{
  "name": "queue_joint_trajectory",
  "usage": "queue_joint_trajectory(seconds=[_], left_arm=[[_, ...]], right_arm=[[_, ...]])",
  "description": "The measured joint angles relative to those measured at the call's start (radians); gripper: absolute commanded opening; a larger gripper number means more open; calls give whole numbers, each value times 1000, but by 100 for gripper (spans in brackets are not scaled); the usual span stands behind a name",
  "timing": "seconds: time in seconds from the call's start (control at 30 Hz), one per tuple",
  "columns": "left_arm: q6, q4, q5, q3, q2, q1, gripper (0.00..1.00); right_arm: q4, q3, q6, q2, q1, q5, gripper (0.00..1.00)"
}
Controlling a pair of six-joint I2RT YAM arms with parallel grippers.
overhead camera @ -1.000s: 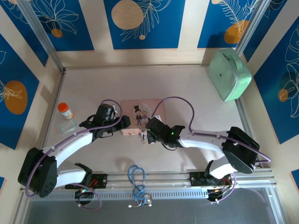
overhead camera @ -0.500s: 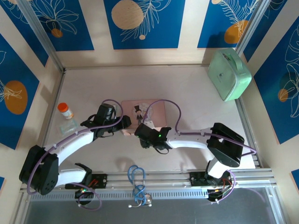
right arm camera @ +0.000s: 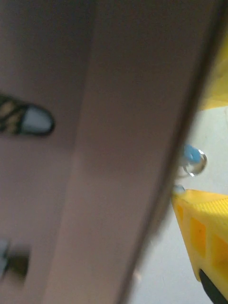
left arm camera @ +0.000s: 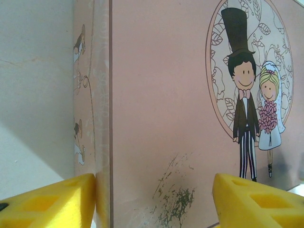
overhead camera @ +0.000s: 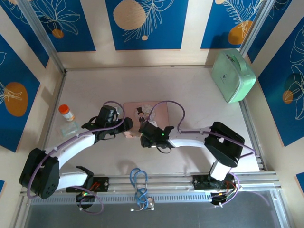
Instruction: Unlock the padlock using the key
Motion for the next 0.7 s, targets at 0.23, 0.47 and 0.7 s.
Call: queue_joint_trajectory(seconds=[0.23,0.47,0.7], left_arm=[[0,0,0,0,0,0,65],[0,1,3,0,-1,2,65],[0,20,16,-3,-1,2,65]], right_arm=[[-33,58,-13,58,12,5,27],[-158,130,-3,77,40,60,11],[-457,306,105,157,70,144,0]])
